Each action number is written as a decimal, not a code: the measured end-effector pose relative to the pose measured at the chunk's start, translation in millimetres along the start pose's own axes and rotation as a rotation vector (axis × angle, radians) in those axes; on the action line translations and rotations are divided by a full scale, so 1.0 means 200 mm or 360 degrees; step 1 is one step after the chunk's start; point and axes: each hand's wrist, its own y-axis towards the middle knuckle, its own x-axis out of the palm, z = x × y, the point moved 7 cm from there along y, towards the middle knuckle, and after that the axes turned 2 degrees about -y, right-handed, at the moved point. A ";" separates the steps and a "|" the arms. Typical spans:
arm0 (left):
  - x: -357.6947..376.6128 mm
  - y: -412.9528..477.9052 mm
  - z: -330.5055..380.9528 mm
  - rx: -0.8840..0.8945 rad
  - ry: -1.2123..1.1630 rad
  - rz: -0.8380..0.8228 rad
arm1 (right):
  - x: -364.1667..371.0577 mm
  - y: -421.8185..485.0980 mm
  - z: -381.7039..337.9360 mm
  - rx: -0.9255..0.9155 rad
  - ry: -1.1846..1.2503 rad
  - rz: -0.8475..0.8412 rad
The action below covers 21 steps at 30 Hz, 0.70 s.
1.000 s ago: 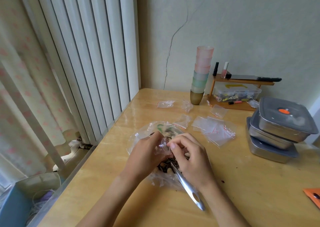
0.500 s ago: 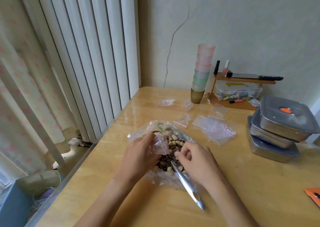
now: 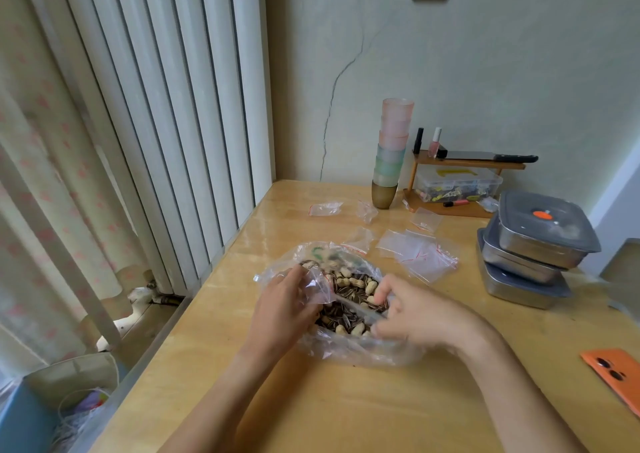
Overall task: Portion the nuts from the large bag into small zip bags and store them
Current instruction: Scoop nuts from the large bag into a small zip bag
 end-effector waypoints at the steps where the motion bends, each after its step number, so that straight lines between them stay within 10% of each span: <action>1: 0.00 0.01 0.00 -0.0015 -0.0008 -0.0003 | -0.05 0.00 0.01 -0.0017 0.0167 0.0092; 8: -0.02 0.06 -0.03 -0.0138 -0.0093 0.0043 | -0.22 0.07 -0.06 -0.0319 0.1340 0.0711; 21: -0.10 0.11 -0.05 -0.0133 0.0003 -0.0073 | -0.32 0.15 -0.20 -0.0744 0.0340 0.1298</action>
